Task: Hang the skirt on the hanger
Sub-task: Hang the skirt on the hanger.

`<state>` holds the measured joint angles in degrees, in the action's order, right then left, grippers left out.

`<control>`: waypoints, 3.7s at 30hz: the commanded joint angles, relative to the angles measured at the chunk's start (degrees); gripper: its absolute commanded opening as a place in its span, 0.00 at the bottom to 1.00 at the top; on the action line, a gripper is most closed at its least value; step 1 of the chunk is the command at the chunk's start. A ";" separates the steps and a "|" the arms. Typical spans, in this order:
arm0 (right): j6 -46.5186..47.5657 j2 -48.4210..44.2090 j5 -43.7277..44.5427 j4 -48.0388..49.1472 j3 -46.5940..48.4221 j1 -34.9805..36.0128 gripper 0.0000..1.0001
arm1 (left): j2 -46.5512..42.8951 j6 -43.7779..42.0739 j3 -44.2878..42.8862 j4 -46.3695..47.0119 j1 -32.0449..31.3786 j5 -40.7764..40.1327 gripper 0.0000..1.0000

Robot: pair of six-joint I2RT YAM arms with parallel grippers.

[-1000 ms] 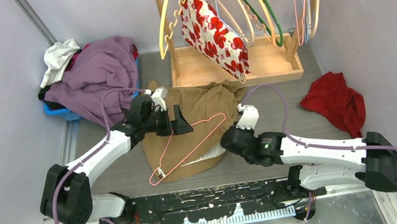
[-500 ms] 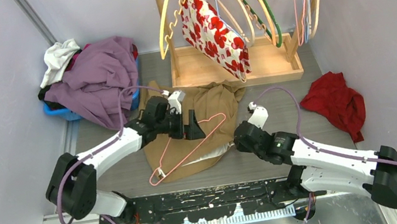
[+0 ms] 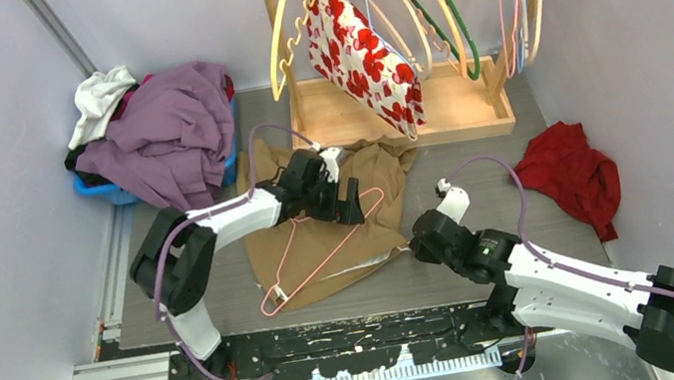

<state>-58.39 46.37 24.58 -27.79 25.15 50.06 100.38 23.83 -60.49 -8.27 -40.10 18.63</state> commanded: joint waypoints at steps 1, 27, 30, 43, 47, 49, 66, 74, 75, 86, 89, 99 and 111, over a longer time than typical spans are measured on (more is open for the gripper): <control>1.18 -1.95 -0.33 -0.08 0.18 -1.21 0.01 | 3.47 -4.74 -5.57 1.01 -0.73 -5.10 0.90; 4.50 -1.46 -5.00 2.28 0.98 -6.74 0.01 | 3.79 -12.05 -3.44 -5.81 -5.58 -4.85 0.29; 4.87 -1.04 -5.55 2.53 1.42 -7.20 0.01 | 4.34 -12.05 -3.83 -6.24 -5.53 -6.19 0.17; 6.24 2.03 -8.81 4.30 5.21 -7.39 0.01 | -10.42 -10.87 1.24 -7.79 -8.21 -6.38 0.02; 7.06 3.12 -9.49 4.10 7.06 -7.39 0.01 | -12.67 -11.05 1.74 -9.29 -10.33 -5.14 0.02; 7.59 4.11 -9.98 3.85 8.33 -7.44 0.01 | -13.73 -11.06 2.14 -10.00 -11.67 -5.46 0.02; 9.52 8.35 -12.38 3.29 13.17 -7.44 0.01 | -16.59 -9.67 8.53 -9.25 -18.35 -10.48 0.00; 9.61 8.83 -12.10 3.20 12.95 -7.82 0.01 | -19.39 -9.61 11.67 -7.62 -19.92 -13.91 0.00; 9.61 8.97 -12.30 3.37 12.88 -7.91 0.01 | -20.22 -9.55 12.08 -7.45 -20.10 -14.45 0.00; 9.26 10.94 -13.24 4.85 13.34 -8.05 0.01 | -31.66 -8.10 16.85 -6.29 -20.78 -14.66 0.00; 9.17 11.07 -13.43 4.92 13.52 -8.00 0.01 | -31.18 -7.64 17.74 -6.04 -21.47 -14.77 0.00; 8.39 9.43 -14.87 5.11 12.72 -8.11 0.01 | -23.64 -7.14 18.75 -2.59 -24.12 -17.22 0.00; 8.12 9.06 -15.48 5.93 11.95 -8.13 0.01 | -22.44 -7.63 18.57 -0.75 -24.85 -18.30 0.00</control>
<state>-49.89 56.71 8.99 -24.84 36.12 42.24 78.67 15.27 -42.09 -12.01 -64.51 0.91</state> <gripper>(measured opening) 0.032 0.032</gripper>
